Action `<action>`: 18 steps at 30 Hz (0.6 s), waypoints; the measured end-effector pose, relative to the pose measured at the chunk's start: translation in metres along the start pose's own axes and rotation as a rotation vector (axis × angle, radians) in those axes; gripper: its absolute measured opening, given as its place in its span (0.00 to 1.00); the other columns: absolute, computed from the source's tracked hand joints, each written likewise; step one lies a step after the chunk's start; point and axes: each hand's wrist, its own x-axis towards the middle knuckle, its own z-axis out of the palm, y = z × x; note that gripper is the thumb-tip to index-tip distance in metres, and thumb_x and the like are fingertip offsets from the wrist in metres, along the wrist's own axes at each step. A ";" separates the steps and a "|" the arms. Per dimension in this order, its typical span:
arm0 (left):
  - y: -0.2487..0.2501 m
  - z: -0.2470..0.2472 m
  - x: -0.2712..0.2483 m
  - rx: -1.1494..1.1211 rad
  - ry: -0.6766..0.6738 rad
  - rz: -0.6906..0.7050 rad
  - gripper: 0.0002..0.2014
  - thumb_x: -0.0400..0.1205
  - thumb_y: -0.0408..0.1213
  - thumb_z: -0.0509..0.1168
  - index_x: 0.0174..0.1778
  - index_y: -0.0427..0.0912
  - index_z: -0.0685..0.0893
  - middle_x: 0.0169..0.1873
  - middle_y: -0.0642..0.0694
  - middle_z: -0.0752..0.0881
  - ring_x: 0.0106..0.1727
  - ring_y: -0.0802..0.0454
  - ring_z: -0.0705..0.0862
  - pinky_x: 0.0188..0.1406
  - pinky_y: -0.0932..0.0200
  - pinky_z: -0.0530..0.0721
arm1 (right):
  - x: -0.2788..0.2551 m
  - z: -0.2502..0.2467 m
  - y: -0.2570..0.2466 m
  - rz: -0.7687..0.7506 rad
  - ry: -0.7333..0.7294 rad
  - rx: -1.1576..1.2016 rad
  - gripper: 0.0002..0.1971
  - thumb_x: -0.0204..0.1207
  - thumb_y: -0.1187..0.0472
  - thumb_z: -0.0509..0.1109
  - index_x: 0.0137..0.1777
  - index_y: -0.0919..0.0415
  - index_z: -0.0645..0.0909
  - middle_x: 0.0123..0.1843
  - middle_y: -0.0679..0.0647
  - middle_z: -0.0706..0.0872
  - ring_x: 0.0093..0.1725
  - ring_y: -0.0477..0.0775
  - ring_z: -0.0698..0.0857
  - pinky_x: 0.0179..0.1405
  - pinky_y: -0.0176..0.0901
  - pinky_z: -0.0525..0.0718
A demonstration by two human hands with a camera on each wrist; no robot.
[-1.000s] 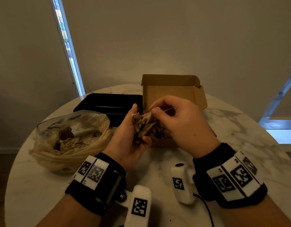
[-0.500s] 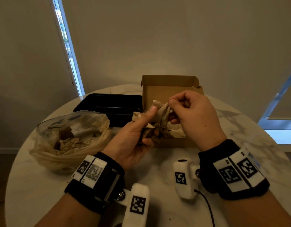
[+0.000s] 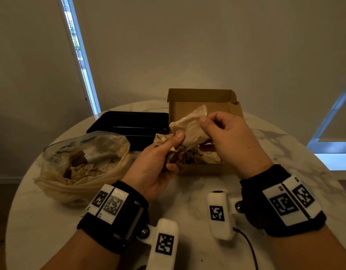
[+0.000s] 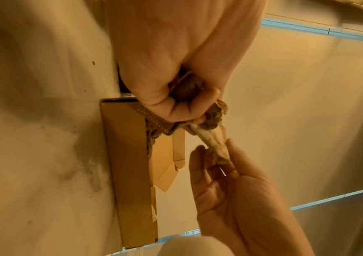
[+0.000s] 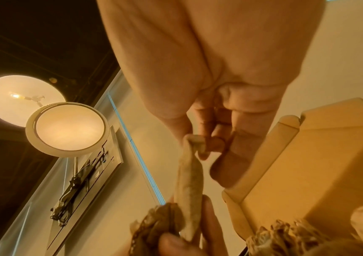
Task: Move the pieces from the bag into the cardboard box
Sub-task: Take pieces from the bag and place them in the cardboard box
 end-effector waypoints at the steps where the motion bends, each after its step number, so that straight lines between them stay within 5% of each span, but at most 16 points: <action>1: 0.000 0.001 0.000 0.002 0.002 0.009 0.12 0.79 0.40 0.74 0.58 0.43 0.89 0.46 0.47 0.89 0.30 0.61 0.81 0.14 0.74 0.67 | -0.002 -0.001 -0.001 0.023 -0.038 0.005 0.12 0.82 0.41 0.70 0.49 0.48 0.87 0.46 0.50 0.93 0.48 0.52 0.93 0.52 0.61 0.92; 4: -0.001 0.000 0.002 0.001 0.004 0.033 0.14 0.79 0.40 0.74 0.60 0.44 0.88 0.44 0.48 0.89 0.31 0.61 0.81 0.14 0.74 0.68 | -0.006 0.000 -0.003 0.095 -0.184 0.009 0.13 0.80 0.44 0.74 0.53 0.52 0.89 0.47 0.51 0.94 0.48 0.50 0.93 0.50 0.51 0.93; 7: -0.002 0.000 0.002 0.021 0.015 0.041 0.18 0.78 0.42 0.75 0.63 0.42 0.88 0.45 0.48 0.88 0.33 0.61 0.81 0.14 0.74 0.68 | -0.006 -0.002 -0.005 0.109 -0.125 0.091 0.09 0.83 0.54 0.73 0.54 0.60 0.88 0.47 0.54 0.94 0.44 0.50 0.93 0.40 0.43 0.92; 12: -0.001 0.001 0.000 0.004 0.020 0.071 0.23 0.75 0.42 0.76 0.67 0.40 0.87 0.52 0.44 0.90 0.40 0.59 0.85 0.15 0.73 0.68 | -0.008 0.004 -0.003 0.187 -0.249 0.125 0.16 0.75 0.46 0.80 0.58 0.53 0.87 0.51 0.52 0.94 0.53 0.52 0.94 0.54 0.53 0.92; 14: -0.001 0.001 0.001 0.003 0.030 0.058 0.26 0.75 0.42 0.76 0.69 0.38 0.86 0.56 0.42 0.89 0.42 0.58 0.84 0.15 0.74 0.68 | -0.004 0.006 0.001 0.187 -0.182 0.144 0.15 0.73 0.51 0.81 0.58 0.52 0.86 0.54 0.53 0.94 0.55 0.56 0.93 0.57 0.57 0.91; 18: -0.002 0.001 0.002 -0.007 0.081 0.011 0.23 0.77 0.42 0.75 0.66 0.36 0.87 0.59 0.40 0.90 0.37 0.60 0.83 0.14 0.74 0.69 | 0.005 -0.012 0.000 0.246 0.037 0.368 0.09 0.81 0.69 0.72 0.59 0.61 0.82 0.56 0.60 0.90 0.52 0.55 0.93 0.45 0.45 0.92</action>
